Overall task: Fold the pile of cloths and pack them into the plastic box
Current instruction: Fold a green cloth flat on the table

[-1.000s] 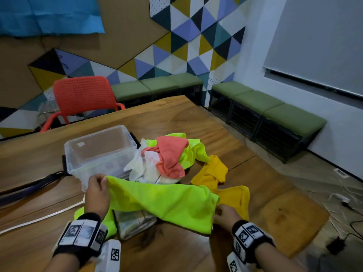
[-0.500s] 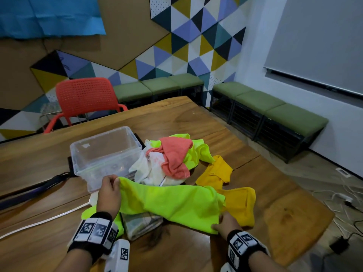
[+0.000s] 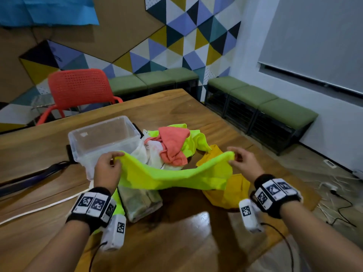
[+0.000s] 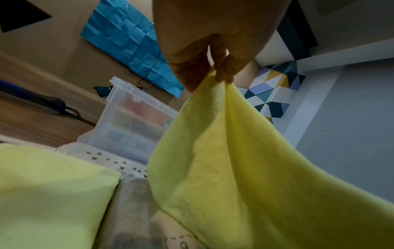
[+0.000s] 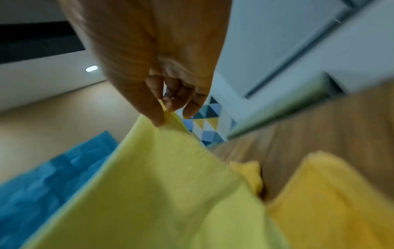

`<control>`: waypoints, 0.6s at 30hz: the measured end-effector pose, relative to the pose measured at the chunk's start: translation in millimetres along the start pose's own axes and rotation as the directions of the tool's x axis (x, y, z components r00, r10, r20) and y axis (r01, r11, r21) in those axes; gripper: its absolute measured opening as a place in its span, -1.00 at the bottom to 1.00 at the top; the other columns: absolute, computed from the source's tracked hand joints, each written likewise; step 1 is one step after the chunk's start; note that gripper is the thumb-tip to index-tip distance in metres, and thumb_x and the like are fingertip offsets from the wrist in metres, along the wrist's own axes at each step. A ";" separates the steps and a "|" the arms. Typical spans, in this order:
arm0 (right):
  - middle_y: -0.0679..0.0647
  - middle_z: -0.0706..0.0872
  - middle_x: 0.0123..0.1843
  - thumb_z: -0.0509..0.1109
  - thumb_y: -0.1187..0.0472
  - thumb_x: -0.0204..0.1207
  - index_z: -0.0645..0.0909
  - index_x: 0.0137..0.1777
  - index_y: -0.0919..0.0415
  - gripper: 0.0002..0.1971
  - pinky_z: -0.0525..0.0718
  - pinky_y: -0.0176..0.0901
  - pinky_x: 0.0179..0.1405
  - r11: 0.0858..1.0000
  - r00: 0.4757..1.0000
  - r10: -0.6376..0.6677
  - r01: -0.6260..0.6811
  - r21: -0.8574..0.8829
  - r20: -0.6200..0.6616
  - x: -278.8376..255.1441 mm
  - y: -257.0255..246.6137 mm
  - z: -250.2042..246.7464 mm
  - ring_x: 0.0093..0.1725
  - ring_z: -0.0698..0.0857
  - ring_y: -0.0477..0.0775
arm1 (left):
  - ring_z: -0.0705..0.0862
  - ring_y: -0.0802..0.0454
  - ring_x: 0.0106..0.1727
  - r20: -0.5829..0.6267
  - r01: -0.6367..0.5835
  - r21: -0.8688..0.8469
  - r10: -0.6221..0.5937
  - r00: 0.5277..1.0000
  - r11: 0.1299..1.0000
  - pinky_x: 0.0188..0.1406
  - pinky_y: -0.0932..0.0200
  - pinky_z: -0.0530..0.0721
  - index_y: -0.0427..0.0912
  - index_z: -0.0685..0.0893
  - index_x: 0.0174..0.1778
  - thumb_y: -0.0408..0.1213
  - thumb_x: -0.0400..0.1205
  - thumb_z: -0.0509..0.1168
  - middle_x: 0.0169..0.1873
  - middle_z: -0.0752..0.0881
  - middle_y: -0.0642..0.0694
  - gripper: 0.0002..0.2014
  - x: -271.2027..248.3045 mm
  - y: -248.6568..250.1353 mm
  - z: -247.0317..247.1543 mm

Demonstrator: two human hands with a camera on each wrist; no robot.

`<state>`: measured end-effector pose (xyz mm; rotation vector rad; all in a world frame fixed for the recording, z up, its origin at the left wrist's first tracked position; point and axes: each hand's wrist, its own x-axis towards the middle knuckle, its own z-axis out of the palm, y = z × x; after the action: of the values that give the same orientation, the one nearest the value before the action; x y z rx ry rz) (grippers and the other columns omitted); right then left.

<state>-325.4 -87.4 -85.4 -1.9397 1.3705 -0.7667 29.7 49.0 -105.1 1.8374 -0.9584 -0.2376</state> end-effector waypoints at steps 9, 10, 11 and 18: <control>0.34 0.74 0.06 0.36 0.39 0.53 0.69 0.10 0.39 -0.81 0.45 -0.20 -0.01 0.970 0.942 -0.161 0.096 -0.222 -0.296 1.5 -26.2 -70.1 0.03 0.66 0.19 | 0.51 -0.02 -0.04 -0.061 -0.116 -0.121 0.109 0.992 0.986 -0.02 0.12 0.46 -0.23 0.63 0.15 -0.40 0.62 0.30 -0.11 0.57 -0.16 -0.80 1.7 30.9 -42.0; 0.32 0.75 0.05 0.36 0.38 0.54 0.69 0.10 0.39 -0.82 0.44 -0.22 -0.02 0.970 0.939 -0.170 0.105 -0.220 -0.300 0.2 -26.6 -75.9 0.00 0.64 0.09 | 0.51 -0.03 -0.06 -0.049 -0.134 -0.123 0.128 0.991 0.983 -0.03 0.10 0.47 -0.24 0.64 0.13 -0.40 0.61 0.32 -0.13 0.57 -0.19 -0.81 3.3 34.8 -45.3; 0.30 0.75 0.03 0.36 0.38 0.54 0.69 0.09 0.38 -0.83 0.44 -0.25 -0.04 0.969 0.936 -0.178 0.113 -0.220 -0.303 -0.5 -27.8 -80.5 -0.03 0.62 0.02 | 0.52 -0.04 -0.07 -0.036 -0.141 -0.133 0.137 0.990 0.981 -0.03 0.08 0.49 -0.26 0.66 0.10 -0.40 0.60 0.33 -0.15 0.58 -0.22 -0.83 5.7 37.9 -47.9; -0.05 0.61 -0.31 0.26 0.41 0.60 0.64 0.14 0.08 -0.74 0.48 -0.66 -0.41 0.972 0.963 -0.194 0.163 -0.167 -0.187 -1.2 -31.1 -103.8 -0.37 0.60 -0.26 | 0.61 -0.04 -0.27 0.072 -0.129 -0.213 0.147 0.986 0.969 -0.32 0.33 0.69 -0.23 0.64 -0.03 -0.43 0.58 0.35 -0.31 0.61 -0.18 -0.91 4.1 53.4 -59.8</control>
<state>-386.5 -95.3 3.7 -2.1756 1.4200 -0.9959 38.3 77.8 -30.6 1.5732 -1.0761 -0.3222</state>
